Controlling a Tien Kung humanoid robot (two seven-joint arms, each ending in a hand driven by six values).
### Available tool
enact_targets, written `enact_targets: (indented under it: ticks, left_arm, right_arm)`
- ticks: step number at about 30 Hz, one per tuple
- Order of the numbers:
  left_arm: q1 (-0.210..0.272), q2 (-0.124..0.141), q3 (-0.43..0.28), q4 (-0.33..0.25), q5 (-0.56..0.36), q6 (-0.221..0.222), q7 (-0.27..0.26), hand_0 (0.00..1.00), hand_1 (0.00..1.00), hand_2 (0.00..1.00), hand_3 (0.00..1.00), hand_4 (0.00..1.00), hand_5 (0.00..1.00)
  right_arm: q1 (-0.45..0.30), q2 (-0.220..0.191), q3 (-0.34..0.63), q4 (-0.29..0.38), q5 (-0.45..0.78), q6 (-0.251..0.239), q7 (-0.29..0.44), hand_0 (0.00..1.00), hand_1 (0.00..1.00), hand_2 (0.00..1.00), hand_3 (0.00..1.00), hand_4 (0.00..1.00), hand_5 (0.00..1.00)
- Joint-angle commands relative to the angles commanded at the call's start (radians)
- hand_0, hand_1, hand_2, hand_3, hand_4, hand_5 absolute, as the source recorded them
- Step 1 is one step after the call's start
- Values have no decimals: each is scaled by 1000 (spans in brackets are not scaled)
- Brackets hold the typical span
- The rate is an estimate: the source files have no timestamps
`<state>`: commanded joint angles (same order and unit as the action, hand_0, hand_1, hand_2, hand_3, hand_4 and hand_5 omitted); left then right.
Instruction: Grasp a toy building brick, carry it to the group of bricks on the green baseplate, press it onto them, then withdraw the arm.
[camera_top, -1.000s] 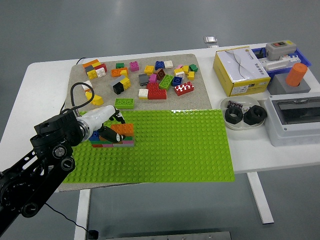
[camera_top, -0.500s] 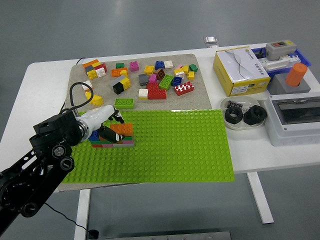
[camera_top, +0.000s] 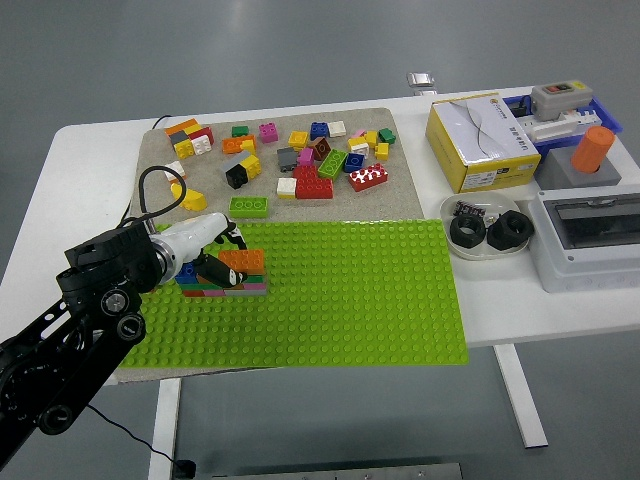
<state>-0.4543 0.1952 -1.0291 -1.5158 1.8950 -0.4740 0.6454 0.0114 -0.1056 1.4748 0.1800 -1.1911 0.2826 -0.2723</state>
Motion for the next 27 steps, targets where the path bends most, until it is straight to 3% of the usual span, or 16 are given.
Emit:
enact_targets:
  ticks: [8,27]
  left_arm:
    - [-1,0,-2,0,3,0,0,878,854,836,654,755,145]
    - [-3,-1,-1,-2,0,-1,0,891,860,841,694,797,141]
  right_arm:
    - [1,0,0,0,1,0,-1,717,668,703,901,743,998]
    - [3,0,-1,0,0,1,-1,716,666,703,902,742,998]
